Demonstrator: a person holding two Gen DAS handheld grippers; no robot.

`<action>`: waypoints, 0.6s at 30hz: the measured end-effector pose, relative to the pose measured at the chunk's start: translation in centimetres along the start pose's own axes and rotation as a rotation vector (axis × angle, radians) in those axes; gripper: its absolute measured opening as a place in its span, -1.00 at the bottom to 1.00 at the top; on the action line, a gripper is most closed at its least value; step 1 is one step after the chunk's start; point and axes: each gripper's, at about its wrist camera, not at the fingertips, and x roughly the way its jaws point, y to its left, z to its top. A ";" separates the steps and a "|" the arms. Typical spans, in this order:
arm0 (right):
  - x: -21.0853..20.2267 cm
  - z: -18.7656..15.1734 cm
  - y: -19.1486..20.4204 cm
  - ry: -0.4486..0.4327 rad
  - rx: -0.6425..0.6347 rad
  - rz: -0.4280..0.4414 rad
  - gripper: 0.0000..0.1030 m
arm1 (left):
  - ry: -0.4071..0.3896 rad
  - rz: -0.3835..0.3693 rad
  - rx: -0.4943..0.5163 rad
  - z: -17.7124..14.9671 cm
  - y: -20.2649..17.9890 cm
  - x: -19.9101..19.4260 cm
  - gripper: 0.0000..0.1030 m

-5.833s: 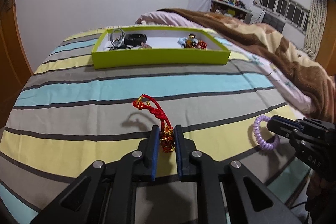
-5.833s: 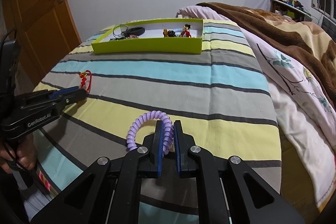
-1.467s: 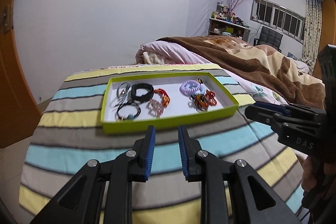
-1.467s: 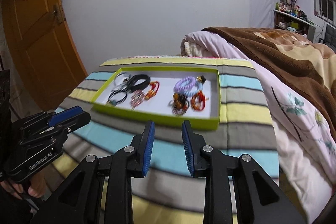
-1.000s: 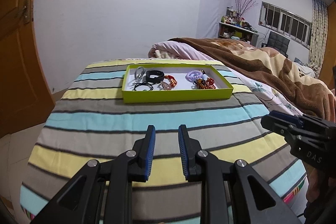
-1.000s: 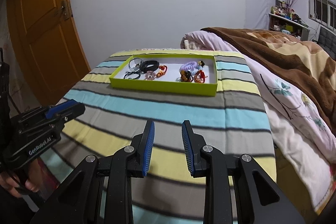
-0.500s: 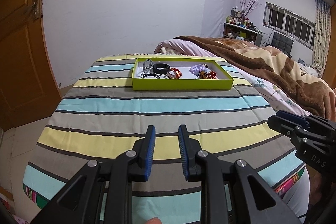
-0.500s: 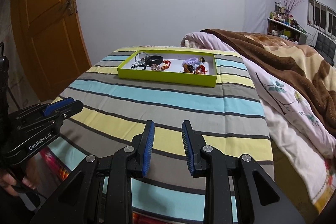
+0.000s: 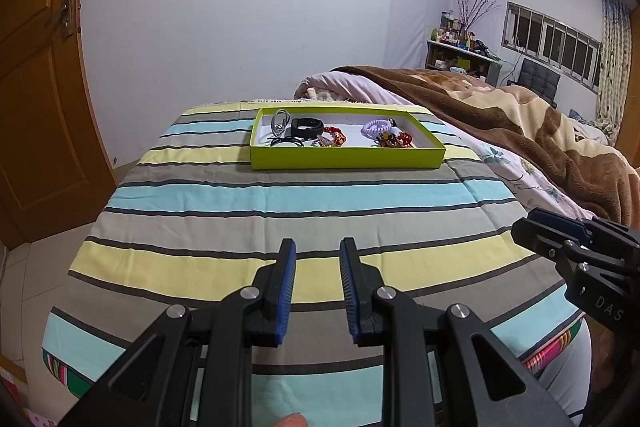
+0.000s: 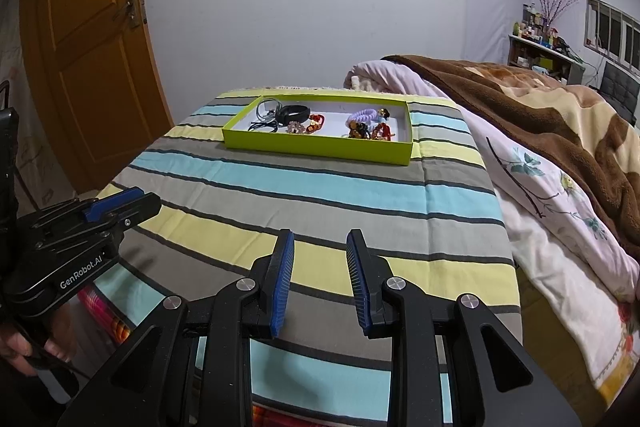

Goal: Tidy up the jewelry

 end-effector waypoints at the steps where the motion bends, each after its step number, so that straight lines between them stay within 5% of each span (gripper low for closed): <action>1: 0.0 0.0 0.0 0.000 -0.001 0.001 -0.46 | -0.001 0.000 0.000 0.0 0.0 0.0 -0.54; 18: 0.1 0.2 0.1 0.003 -0.005 0.001 -0.46 | 0.007 0.009 0.004 -0.1 -0.1 0.2 -0.54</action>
